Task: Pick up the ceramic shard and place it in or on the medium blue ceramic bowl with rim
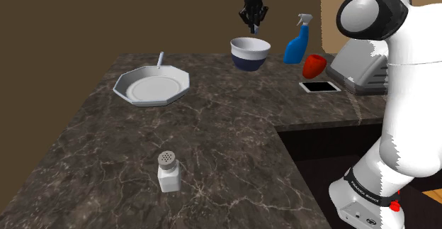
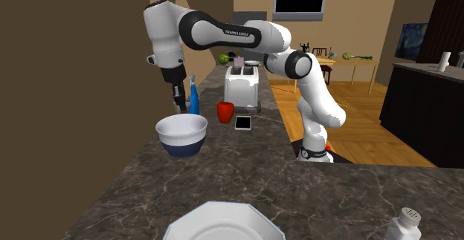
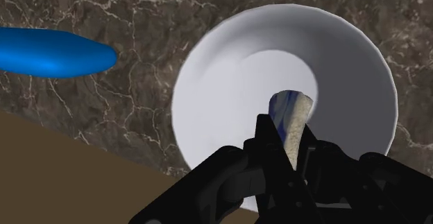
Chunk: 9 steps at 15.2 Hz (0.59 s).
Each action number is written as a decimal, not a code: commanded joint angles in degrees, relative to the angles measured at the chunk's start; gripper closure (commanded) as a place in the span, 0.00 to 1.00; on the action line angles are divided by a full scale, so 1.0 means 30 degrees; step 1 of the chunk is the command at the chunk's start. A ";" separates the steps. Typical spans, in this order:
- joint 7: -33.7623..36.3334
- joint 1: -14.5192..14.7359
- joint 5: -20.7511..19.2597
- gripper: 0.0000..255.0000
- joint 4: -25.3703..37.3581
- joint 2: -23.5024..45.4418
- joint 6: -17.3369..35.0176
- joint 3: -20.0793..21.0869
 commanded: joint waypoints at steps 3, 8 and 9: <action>0.0184 -0.0074 0.0053 1.00 -0.2338 -0.0817 0.1526 0.0033; 0.0366 -0.0132 0.0089 1.00 -0.4401 -0.1364 0.3032 0.0054; 0.0366 -0.0132 0.0089 1.00 -0.4390 -0.1357 0.3028 0.0054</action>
